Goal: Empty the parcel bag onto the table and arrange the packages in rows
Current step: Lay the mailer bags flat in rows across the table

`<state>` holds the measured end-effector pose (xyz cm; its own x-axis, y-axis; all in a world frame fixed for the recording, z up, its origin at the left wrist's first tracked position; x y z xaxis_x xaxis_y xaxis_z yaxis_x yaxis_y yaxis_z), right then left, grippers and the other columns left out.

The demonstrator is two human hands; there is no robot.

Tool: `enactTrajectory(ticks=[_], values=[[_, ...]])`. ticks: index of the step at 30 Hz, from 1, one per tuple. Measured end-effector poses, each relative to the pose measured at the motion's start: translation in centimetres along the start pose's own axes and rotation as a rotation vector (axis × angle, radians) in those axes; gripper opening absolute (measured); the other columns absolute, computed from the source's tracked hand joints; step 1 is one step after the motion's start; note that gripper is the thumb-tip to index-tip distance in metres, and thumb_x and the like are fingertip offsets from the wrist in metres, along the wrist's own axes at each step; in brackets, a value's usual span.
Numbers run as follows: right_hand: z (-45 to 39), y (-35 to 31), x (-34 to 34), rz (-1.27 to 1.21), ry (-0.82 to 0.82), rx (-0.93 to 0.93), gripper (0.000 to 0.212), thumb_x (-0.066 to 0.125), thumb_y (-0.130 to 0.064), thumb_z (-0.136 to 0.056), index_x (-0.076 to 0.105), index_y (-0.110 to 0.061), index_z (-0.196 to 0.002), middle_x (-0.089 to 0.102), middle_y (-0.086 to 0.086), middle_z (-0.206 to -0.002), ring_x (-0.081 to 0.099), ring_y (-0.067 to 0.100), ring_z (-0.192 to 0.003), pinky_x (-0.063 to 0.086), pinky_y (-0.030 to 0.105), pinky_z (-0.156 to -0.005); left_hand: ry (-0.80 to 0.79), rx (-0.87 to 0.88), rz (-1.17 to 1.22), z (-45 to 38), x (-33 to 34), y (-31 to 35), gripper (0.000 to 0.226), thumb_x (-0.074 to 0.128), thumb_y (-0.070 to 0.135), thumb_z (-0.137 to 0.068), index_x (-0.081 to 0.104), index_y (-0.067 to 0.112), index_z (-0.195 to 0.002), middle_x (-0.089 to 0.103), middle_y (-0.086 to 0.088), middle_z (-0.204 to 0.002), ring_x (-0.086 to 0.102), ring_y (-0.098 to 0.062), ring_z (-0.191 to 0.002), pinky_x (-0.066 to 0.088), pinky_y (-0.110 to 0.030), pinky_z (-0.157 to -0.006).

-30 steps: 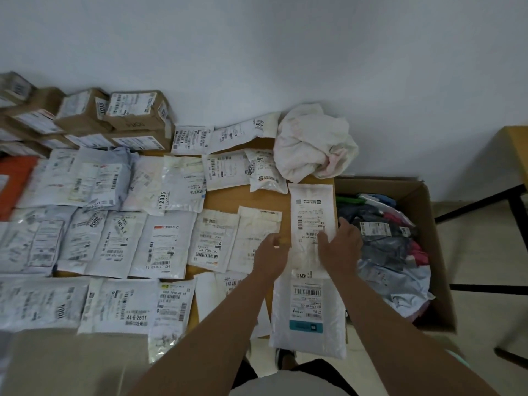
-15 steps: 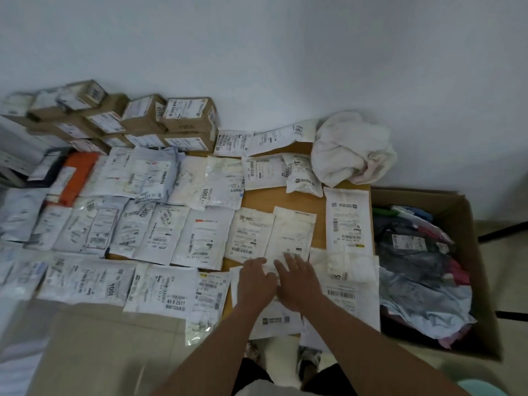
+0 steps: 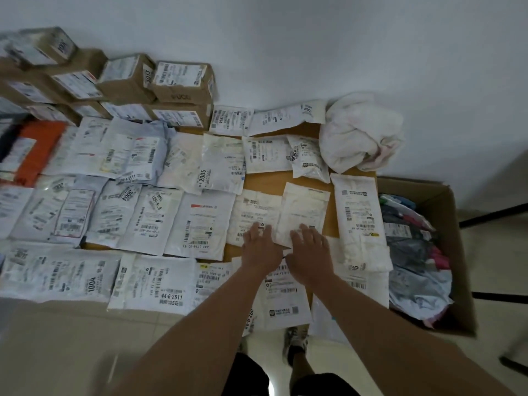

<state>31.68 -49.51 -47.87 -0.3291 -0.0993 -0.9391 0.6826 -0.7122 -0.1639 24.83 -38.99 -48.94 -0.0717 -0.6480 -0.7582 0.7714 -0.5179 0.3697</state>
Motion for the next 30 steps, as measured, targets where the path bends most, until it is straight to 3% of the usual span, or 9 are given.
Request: enactTrajectory(ticks=[1, 3, 5, 7, 14, 17, 22, 26, 30], values=[[1.2, -0.6, -0.1, -0.029, 0.069, -0.034, 0.05, 0.065, -0.028, -0.076, 0.06, -0.012, -0.122, 0.056, 0.016, -0.132, 0.053, 0.04, -0.12, 0.044, 0.051, -0.097, 0.058, 0.005, 0.076, 0.5, -0.5, 0.1, 0.058, 0.047, 0.029, -0.094, 0.032, 0.019, -0.149, 0.016, -0.011, -0.159, 0.014, -0.033, -0.145, 0.02, -0.045, -0.116], [4.4, -2.4, 1.1, -0.067, 0.095, -0.153, 0.04, 0.059, -0.035, -0.075, 0.063, -0.014, -0.11, 0.062, 0.012, -0.114, 0.061, 0.035, -0.1, 0.052, 0.044, -0.081, 0.182, 0.001, 0.233, 2.1, -1.5, -0.3, 0.051, 0.049, 0.019, -0.091, 0.044, 0.016, -0.142, 0.031, -0.01, -0.151, 0.027, -0.03, -0.139, 0.025, -0.042, -0.114], [7.3, -3.7, 3.8, -0.031, -0.038, -0.216, 0.051, 0.06, -0.049, -0.076, 0.062, -0.021, -0.118, 0.061, 0.012, -0.125, 0.061, 0.035, -0.104, 0.054, 0.044, -0.082, 0.284, -0.009, 0.335, 4.3, -2.1, -1.2, 0.043, 0.052, 0.013, -0.088, 0.053, 0.013, -0.131, 0.045, -0.01, -0.139, 0.039, -0.027, -0.13, 0.034, -0.042, -0.109], [8.4, -3.2, 5.9, 0.031, -0.141, -0.143, 0.07, 0.074, -0.06, -0.064, 0.062, -0.028, -0.125, 0.059, 0.011, -0.133, 0.061, 0.035, -0.11, 0.055, 0.048, -0.084, 0.354, -0.04, 0.402, 6.5, -2.2, -2.7, 0.036, 0.054, 0.009, -0.086, 0.058, 0.013, -0.122, 0.051, -0.008, -0.128, 0.044, -0.025, -0.122, 0.04, -0.042, -0.103], [8.5, -3.6, 6.6, 0.037, -0.166, -0.005, 0.086, 0.086, -0.059, -0.051, 0.066, -0.021, -0.126, 0.06, 0.019, -0.131, 0.062, 0.041, -0.105, 0.052, 0.054, -0.078, 0.496, -0.158, 0.46, 11.8, -3.1, -7.9, 0.029, 0.055, 0.001, -0.086, 0.062, 0.011, -0.112, 0.056, -0.007, -0.119, 0.048, -0.023, -0.116, 0.041, -0.039, -0.102], [9.0, -3.6, 7.1, 0.009, -0.199, 0.037, 0.081, 0.083, -0.055, -0.055, 0.066, -0.017, -0.125, 0.06, 0.021, -0.13, 0.061, 0.042, -0.105, 0.052, 0.056, -0.079, 0.529, -0.196, 0.498, 13.1, -3.7, -9.8, 0.029, 0.053, 0.001, -0.086, 0.062, 0.011, -0.111, 0.056, -0.006, -0.119, 0.048, -0.022, -0.111, 0.041, -0.036, -0.097], [10.5, -10.0, 4.1, -0.076, -0.086, -0.053, 0.056, 0.046, -0.051, -0.081, 0.054, -0.017, -0.124, 0.058, 0.013, -0.129, 0.06, 0.038, -0.11, 0.052, 0.052, -0.082, 0.525, -0.253, 0.63, 14.6, -4.7, -15.4, 0.028, 0.049, 0.001, -0.088, 0.063, 0.013, -0.109, 0.054, -0.004, -0.116, 0.05, -0.021, -0.111, 0.043, -0.033, -0.095], [11.4, -19.2, 5.0, -0.09, -0.072, -0.172, 0.062, 0.046, -0.059, -0.081, 0.05, -0.031, -0.136, 0.052, 0.004, -0.143, 0.055, 0.037, -0.124, 0.052, 0.053, -0.087, 0.504, -0.3, 0.745, 15.8, -6.7, -21.7, 0.025, 0.049, 0.003, -0.09, 0.064, 0.016, -0.106, 0.056, -0.001, -0.11, 0.055, -0.02, -0.107, 0.044, -0.032, -0.095], [11.3, -22.8, 7.6, -0.072, -0.035, -0.017, 0.053, 0.052, -0.04, -0.079, 0.054, -0.023, -0.128, 0.053, 0.014, -0.141, 0.052, 0.05, -0.121, 0.048, 0.066, -0.088, 0.437, -0.297, 0.811, 16.4, -9.1, -28.3, 0.026, 0.05, 0.003, -0.091, 0.064, 0.016, -0.109, 0.06, -0.001, -0.111, 0.056, -0.016, -0.103, 0.047, -0.034, -0.094]])
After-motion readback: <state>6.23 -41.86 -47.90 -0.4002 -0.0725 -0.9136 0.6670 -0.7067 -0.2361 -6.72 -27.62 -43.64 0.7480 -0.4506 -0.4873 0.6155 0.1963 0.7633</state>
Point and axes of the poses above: each hand's wrist, its own z-axis away from the middle knuckle, its own x-axis out of the palm, y = z × x, the point moved 8 cm from there along -z, towards the middle knuckle
